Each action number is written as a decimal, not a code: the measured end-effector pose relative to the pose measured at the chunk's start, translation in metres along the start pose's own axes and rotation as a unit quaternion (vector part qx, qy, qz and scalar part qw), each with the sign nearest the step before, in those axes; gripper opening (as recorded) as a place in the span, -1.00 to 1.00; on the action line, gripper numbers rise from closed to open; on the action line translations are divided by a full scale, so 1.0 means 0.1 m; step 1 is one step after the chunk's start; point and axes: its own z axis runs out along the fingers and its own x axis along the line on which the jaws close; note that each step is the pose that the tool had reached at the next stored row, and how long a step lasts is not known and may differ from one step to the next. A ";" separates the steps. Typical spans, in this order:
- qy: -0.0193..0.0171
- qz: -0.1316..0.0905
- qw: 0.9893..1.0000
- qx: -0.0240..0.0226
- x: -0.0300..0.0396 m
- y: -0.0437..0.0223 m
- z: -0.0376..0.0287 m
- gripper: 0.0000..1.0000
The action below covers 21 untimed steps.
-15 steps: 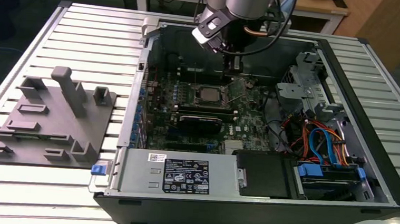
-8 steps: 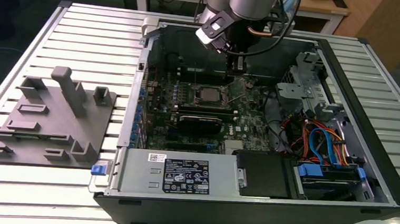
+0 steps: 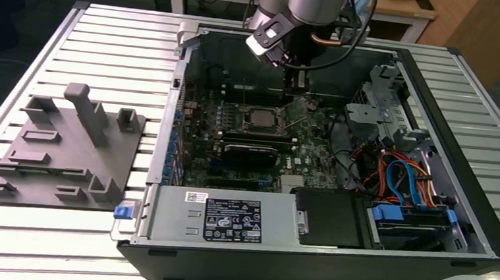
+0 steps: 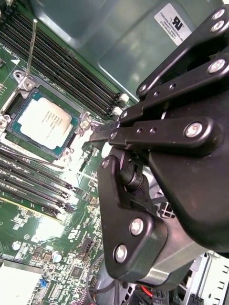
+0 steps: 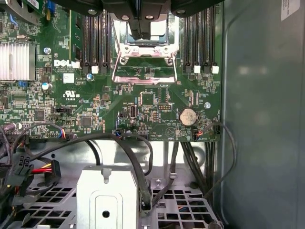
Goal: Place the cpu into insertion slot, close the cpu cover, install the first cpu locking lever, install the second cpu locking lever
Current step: 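Close the cpu cover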
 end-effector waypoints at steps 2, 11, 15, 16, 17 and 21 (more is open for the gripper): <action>0.000 0.000 1.000 0.000 0.000 0.010 0.000 -0.80; 0.000 0.000 1.000 0.000 0.000 0.022 -0.031 -0.80; 0.000 0.000 1.000 0.000 0.000 0.031 -0.052 -0.80; 0.000 0.000 1.000 0.000 0.000 0.042 -0.052 -0.80; 0.000 0.000 1.000 0.000 0.000 0.057 -0.052 -0.80; 0.000 0.000 1.000 0.000 0.001 0.129 -0.052 -0.80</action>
